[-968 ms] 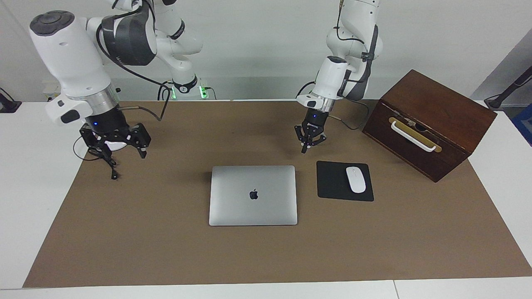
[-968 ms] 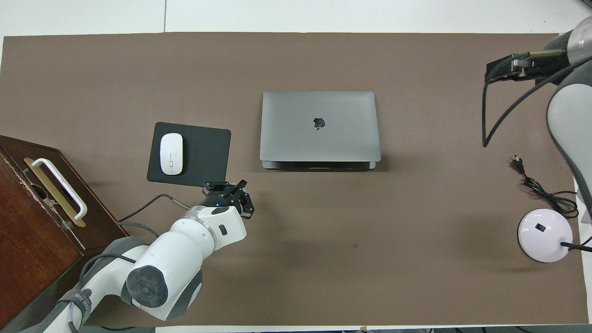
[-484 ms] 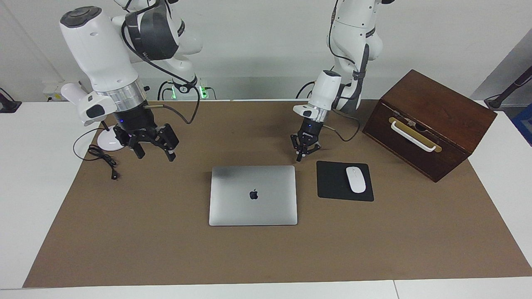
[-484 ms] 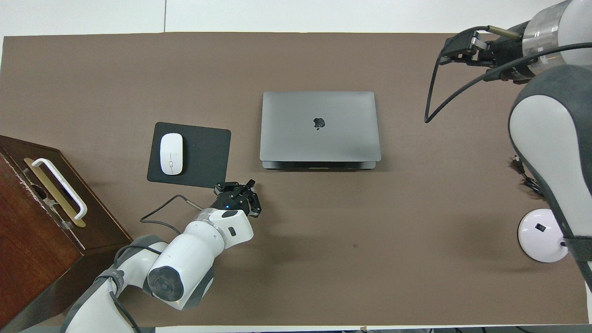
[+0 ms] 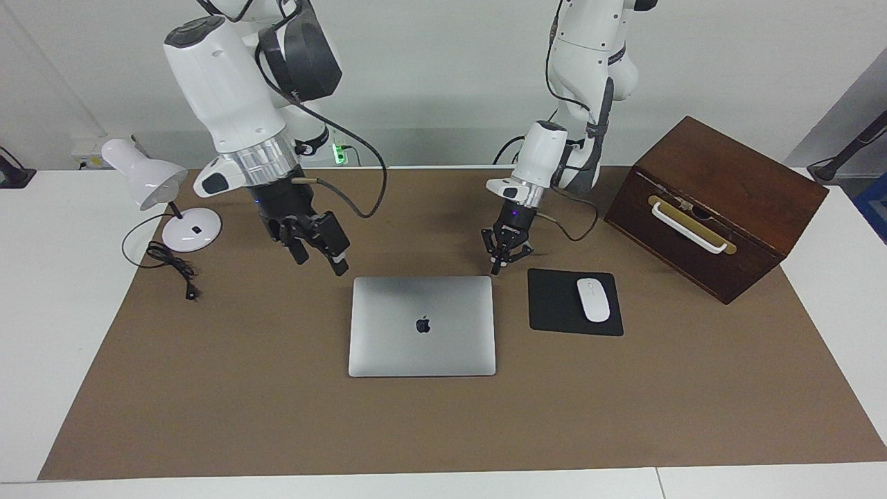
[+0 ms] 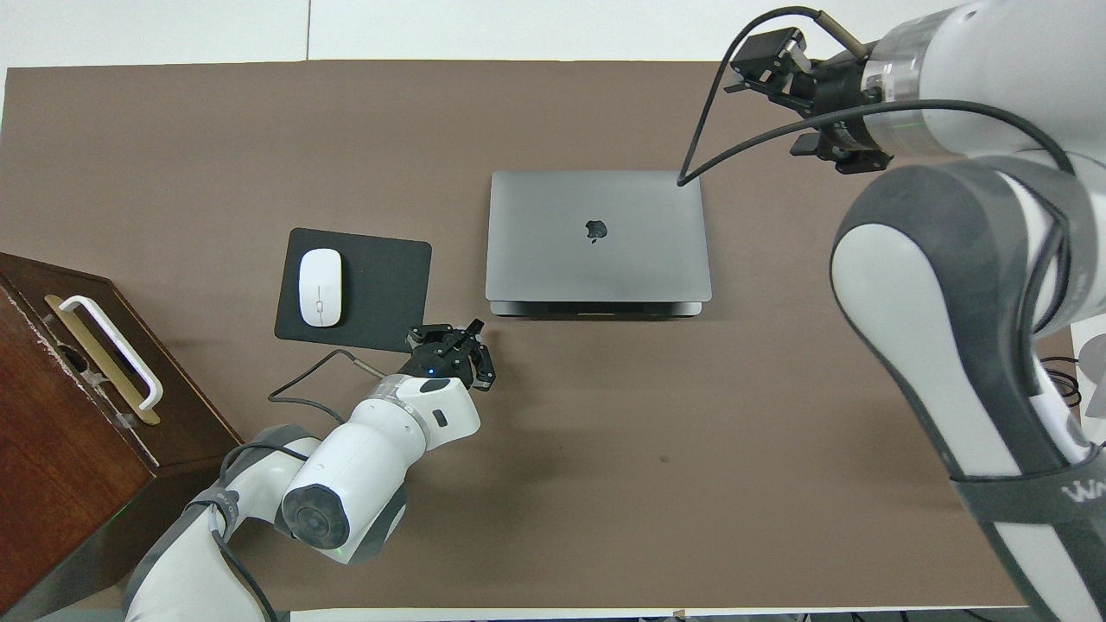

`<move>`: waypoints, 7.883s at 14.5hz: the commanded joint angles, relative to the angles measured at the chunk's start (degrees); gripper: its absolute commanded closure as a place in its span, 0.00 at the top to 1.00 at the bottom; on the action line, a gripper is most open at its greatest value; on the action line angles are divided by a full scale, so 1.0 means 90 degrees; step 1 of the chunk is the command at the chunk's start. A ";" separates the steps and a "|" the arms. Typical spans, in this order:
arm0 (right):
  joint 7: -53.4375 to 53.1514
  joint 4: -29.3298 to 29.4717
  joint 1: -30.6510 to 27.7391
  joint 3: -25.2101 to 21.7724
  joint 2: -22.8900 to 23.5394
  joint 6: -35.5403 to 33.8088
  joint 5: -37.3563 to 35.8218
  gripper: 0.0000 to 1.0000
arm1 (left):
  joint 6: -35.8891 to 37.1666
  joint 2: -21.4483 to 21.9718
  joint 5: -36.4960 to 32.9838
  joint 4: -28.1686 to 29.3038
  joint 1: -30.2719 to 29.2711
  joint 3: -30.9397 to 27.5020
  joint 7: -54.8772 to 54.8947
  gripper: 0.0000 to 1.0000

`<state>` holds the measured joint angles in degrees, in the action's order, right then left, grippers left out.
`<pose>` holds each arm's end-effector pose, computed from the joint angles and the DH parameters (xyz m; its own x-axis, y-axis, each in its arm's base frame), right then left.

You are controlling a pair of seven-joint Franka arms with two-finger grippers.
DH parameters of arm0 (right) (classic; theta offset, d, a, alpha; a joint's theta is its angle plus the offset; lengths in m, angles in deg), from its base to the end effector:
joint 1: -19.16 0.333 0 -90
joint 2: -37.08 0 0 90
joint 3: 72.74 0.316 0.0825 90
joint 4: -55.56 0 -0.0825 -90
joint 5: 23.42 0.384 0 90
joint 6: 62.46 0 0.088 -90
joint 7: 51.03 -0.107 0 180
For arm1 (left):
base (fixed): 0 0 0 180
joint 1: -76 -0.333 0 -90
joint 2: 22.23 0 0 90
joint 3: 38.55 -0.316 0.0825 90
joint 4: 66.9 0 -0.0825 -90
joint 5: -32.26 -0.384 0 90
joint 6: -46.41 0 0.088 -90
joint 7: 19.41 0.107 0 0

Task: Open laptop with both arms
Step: 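Brace the laptop base with the left gripper while the right gripper reaches the lid, then grip the front edge of the laptop lid with the right gripper, then lift the lid up and away from the robot with the right gripper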

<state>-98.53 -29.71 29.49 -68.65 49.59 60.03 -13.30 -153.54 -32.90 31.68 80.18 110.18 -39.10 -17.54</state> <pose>0.6437 0.1680 0.5941 0.7727 -0.6199 0.1366 -0.5178 -0.7400 -0.4292 0.4143 -0.2770 0.2839 0.5921 -0.4460 0.6711 -0.5814 -0.8132 -0.0275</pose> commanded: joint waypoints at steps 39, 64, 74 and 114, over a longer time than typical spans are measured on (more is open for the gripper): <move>-0.3286 -0.3728 0.1841 0.0034 -0.0003 0.4973 0.1679 1.00 | -0.0058 -0.1187 -0.0082 -0.1352 0.0002 -0.0086 -0.0491 0.00; -0.3442 -0.4794 0.2222 0.0034 0.0300 0.6809 0.1689 1.00 | -0.0068 -0.1334 -0.0082 -0.1362 0.0070 -0.0095 -0.0413 0.00; -0.3296 -0.4218 0.2143 -0.0024 0.0564 0.6294 0.1679 1.00 | -0.0087 -0.1450 -0.0082 -0.1420 0.0080 -0.0095 -0.0404 0.00; -0.2876 -0.0155 0.1069 -0.0532 0.1491 0.1839 0.0644 1.00 | -0.0087 -0.1480 -0.0082 -0.1431 0.0090 -0.0095 -0.0394 0.00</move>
<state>-126.22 -34.12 40.18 -73.99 60.51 77.45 -6.62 -153.88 -42.90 31.68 68.98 110.18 -39.45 -20.92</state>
